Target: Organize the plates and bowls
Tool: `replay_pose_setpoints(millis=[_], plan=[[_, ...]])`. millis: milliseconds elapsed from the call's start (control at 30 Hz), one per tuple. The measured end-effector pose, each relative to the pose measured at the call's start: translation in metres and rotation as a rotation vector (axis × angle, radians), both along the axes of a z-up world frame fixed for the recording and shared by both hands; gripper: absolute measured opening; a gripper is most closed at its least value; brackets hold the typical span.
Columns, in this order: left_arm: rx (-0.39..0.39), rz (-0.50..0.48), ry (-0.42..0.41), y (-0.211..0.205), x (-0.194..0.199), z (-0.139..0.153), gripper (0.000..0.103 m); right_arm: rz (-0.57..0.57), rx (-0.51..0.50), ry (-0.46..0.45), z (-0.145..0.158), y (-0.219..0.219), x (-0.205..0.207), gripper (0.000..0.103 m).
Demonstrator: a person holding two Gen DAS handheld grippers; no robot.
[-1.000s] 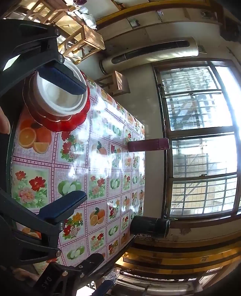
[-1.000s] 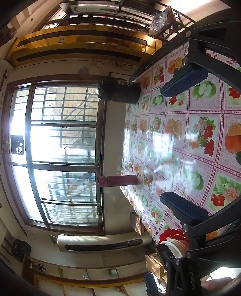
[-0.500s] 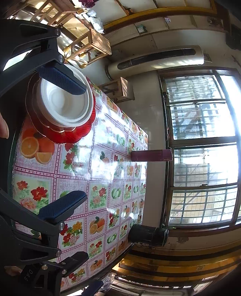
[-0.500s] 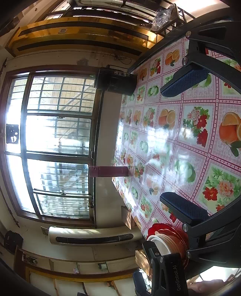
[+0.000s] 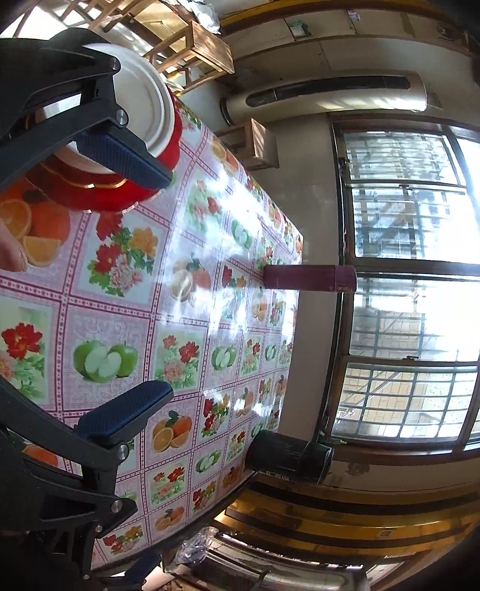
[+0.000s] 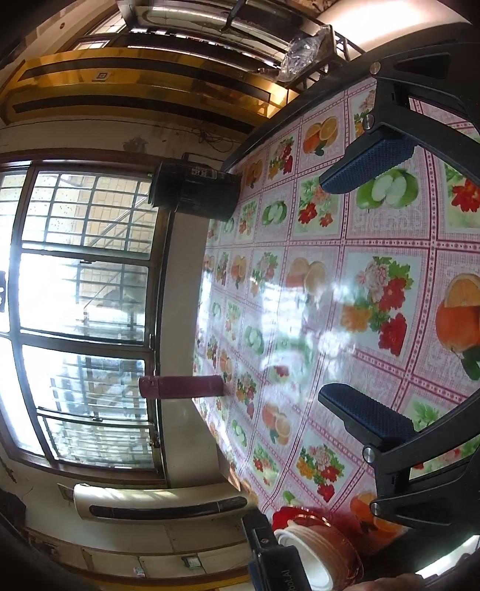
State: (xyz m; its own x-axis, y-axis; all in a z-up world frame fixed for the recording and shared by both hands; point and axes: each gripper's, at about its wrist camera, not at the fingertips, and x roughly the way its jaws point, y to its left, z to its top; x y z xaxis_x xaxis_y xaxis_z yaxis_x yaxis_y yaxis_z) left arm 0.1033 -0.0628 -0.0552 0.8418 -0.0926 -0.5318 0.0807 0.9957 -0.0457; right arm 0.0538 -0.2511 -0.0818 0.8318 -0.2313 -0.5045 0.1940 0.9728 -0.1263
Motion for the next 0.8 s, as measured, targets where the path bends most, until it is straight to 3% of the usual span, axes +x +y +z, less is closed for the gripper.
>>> replay_pose_setpoints(millis=[100,200,367,500,700,800], plan=[[0.003,-0.111,0.104,-0.039,0.049,-0.026,0.103,-0.095,0.052,0.118,-0.025,-0.037,0.039,0.103],[0.065,-0.163,0.199,-0.067,0.087,-0.055,0.103,-0.187,0.092,0.228,-0.05,-0.064,0.07,0.103],[0.091,-0.168,0.248,-0.074,0.101,-0.083,0.103,-0.243,0.12,0.318,-0.08,-0.083,0.088,0.103],[0.075,-0.212,0.343,-0.077,0.109,-0.098,0.103,-0.269,0.125,0.349,-0.09,-0.087,0.093,0.103],[0.106,-0.215,0.368,-0.082,0.109,-0.102,0.103,-0.276,0.236,0.355,-0.096,-0.099,0.09,0.103],[0.106,-0.215,0.367,-0.082,0.108,-0.102,0.103,-0.276,0.233,0.358,-0.096,-0.098,0.092,0.103]])
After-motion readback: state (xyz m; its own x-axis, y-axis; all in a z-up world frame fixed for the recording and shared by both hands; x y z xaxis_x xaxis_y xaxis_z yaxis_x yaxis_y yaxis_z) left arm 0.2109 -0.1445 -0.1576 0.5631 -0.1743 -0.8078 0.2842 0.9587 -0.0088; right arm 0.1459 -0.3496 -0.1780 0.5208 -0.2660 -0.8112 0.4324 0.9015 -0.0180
